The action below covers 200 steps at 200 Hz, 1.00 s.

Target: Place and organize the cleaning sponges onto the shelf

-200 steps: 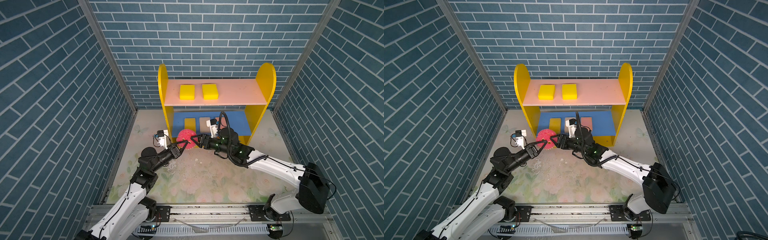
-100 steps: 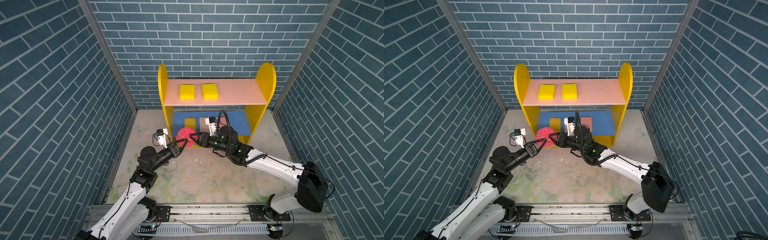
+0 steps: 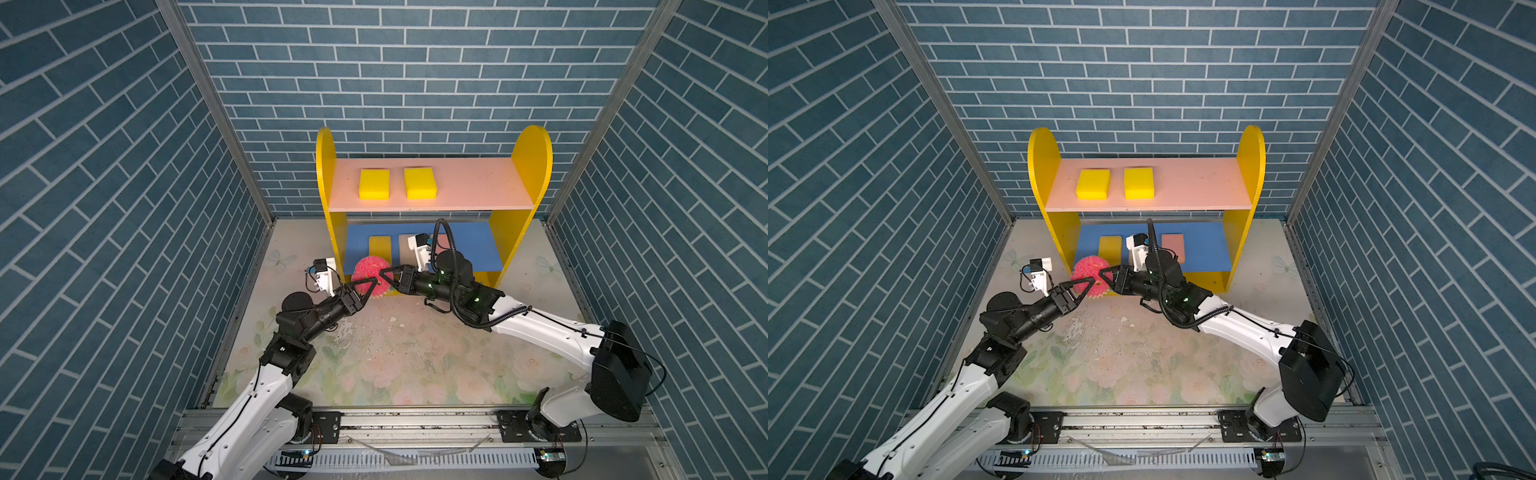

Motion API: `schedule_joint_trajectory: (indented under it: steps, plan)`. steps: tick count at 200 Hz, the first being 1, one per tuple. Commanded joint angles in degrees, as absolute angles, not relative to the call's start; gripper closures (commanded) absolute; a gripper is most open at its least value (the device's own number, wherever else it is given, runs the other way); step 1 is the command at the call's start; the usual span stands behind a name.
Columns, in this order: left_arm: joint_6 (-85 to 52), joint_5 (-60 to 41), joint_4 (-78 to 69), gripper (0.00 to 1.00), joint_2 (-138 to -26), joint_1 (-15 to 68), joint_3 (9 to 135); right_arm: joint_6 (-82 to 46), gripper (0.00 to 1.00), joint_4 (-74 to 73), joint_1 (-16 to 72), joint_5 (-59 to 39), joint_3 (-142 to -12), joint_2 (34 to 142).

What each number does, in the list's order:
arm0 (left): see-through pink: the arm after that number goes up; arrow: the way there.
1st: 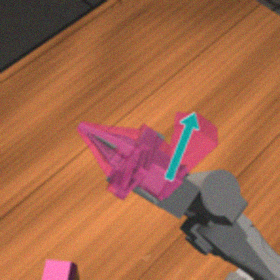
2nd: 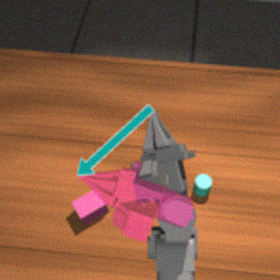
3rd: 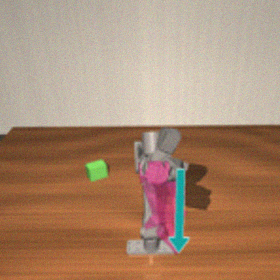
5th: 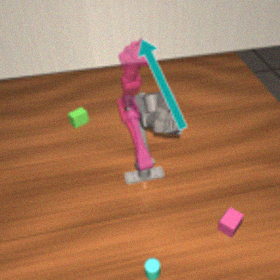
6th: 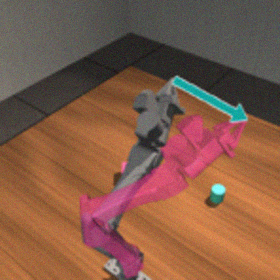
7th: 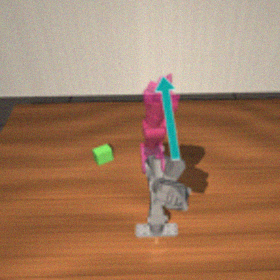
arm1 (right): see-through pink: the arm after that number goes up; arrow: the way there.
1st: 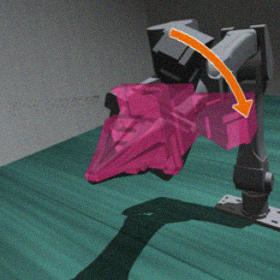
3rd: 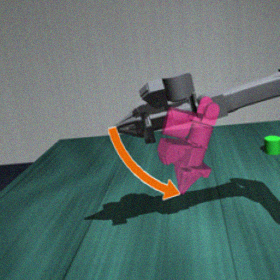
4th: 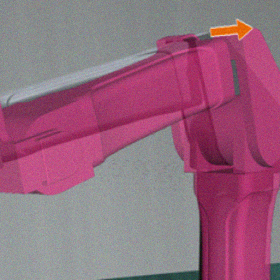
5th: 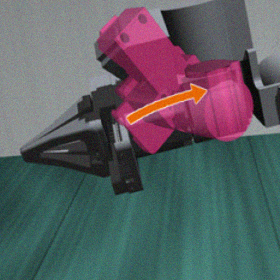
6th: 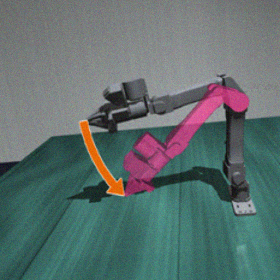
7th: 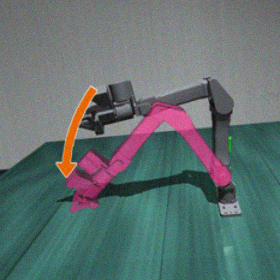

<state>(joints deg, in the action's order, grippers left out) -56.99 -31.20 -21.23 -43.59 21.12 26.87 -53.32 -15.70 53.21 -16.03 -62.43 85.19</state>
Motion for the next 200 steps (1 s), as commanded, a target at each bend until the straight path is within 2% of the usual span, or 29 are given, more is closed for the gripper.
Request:
schedule_joint_trajectory:
  steps: [1,46,84,130,200]
  plan:
    - [-52.38,-32.40,-16.93,0.39,-40.75,21.49,30.09,-46.83,1.00,-5.97,53.72,-12.56,-66.43,80.87]
    - [-40.36,-26.00,3.66,0.34,-33.96,20.69,35.02,-38.09,1.00,10.99,53.53,0.03,-69.99,71.81]
    - [-33.07,-19.05,15.75,0.24,-30.53,20.68,39.06,-31.62,1.00,18.38,53.14,8.93,-71.90,65.32]
    - [-30.63,-17.24,19.86,0.19,-30.41,20.65,41.66,-24.89,1.00,25.24,52.58,17.25,-77.80,61.75]
    - [-31.38,-16.79,20.54,0.18,-31.20,20.68,41.48,-22.06,1.00,32.09,50.10,23.56,-86.56,62.72]
